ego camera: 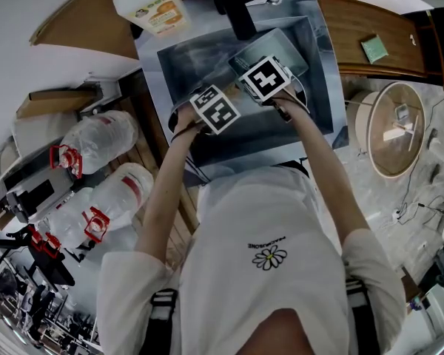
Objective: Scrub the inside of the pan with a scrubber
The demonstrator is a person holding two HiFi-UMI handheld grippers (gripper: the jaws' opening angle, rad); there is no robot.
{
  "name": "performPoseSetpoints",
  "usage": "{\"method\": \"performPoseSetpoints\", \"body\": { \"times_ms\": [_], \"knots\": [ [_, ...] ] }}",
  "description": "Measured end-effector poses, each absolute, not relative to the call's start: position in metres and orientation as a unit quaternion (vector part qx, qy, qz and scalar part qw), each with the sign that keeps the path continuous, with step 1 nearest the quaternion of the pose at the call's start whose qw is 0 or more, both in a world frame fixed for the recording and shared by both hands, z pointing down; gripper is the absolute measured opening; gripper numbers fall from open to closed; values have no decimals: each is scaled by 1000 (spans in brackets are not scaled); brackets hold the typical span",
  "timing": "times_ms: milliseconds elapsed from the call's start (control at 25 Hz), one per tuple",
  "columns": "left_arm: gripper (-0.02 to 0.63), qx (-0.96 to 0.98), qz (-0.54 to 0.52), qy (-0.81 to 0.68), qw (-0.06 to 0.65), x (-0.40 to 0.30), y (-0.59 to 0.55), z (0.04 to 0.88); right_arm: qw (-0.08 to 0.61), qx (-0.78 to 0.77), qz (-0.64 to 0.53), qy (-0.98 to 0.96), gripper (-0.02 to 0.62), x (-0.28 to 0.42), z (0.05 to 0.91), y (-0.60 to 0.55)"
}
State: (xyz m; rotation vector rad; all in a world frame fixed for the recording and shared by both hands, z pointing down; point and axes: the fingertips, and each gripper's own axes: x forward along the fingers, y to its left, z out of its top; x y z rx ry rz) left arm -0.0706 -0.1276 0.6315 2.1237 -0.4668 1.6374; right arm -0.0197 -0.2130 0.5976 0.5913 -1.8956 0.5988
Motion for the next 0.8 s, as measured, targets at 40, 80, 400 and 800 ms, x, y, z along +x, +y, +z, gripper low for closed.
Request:
{"method": "performPoseSetpoints", "body": {
  "times_ms": [40,80,400,800],
  "knots": [
    [155,763,588,-168,208,-71,-128,632,509,243,250,-787,48,-21,598,-212],
    [155,763,588,-168,208,-71,-128,632,508,239,253,-788,48,-24,598,-210],
    [155,763,589,-168,209,-70,-128,632,497,230,270,-792,48,-34,597,-201],
    [155,763,588,-168,211,-70,-127,632,495,285,250,-782,48,1,587,-225]
  ]
}}
